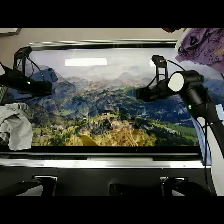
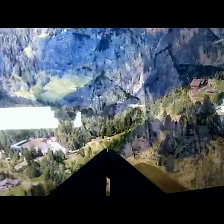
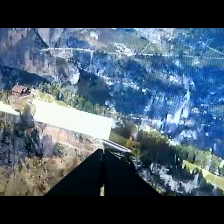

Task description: Fold the clothes and pants, and hang the long-sleeved shirts on hangers.

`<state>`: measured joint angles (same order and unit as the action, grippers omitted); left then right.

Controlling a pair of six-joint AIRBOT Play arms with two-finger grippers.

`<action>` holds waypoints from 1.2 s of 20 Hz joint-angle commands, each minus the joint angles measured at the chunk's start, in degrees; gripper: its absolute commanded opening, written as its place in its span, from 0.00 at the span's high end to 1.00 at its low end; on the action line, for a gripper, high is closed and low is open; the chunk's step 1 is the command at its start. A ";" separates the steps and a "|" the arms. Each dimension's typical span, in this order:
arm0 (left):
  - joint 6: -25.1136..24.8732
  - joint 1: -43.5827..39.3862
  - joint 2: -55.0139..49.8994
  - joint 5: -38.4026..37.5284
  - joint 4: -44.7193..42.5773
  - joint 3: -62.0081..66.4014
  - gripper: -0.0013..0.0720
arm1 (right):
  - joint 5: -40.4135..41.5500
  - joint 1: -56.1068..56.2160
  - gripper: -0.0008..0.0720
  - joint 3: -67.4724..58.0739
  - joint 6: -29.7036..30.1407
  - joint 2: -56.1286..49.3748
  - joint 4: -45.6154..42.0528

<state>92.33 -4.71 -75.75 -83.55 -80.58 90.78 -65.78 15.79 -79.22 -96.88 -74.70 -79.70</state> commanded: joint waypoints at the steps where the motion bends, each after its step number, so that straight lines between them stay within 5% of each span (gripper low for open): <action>1: 0.00 -0.02 0.04 0.02 -0.02 -0.02 0.95 | -0.24 0.07 0.94 -0.07 0.04 0.04 0.00; 20: 0.00 -0.02 -0.04 0.04 0.33 -0.04 0.95 | -0.31 0.07 0.94 -0.07 0.02 0.04 -0.02; 21: 0.13 0.00 -0.33 0.04 -1.01 -0.02 0.76 | -0.26 0.07 0.94 -0.07 0.04 0.04 -0.04; 22: 2.36 0.11 -0.68 -0.57 -3.56 -0.02 0.02 | -0.28 0.07 0.94 -0.07 0.02 0.04 -0.04; 24: 7.10 1.42 -0.87 -1.95 -14.80 -1.25 0.00 | -0.31 0.07 0.94 -0.07 0.02 0.04 -0.04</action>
<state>94.48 -4.32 -76.25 -84.16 -84.49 90.43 -65.98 15.79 -79.22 -96.84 -74.70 -79.75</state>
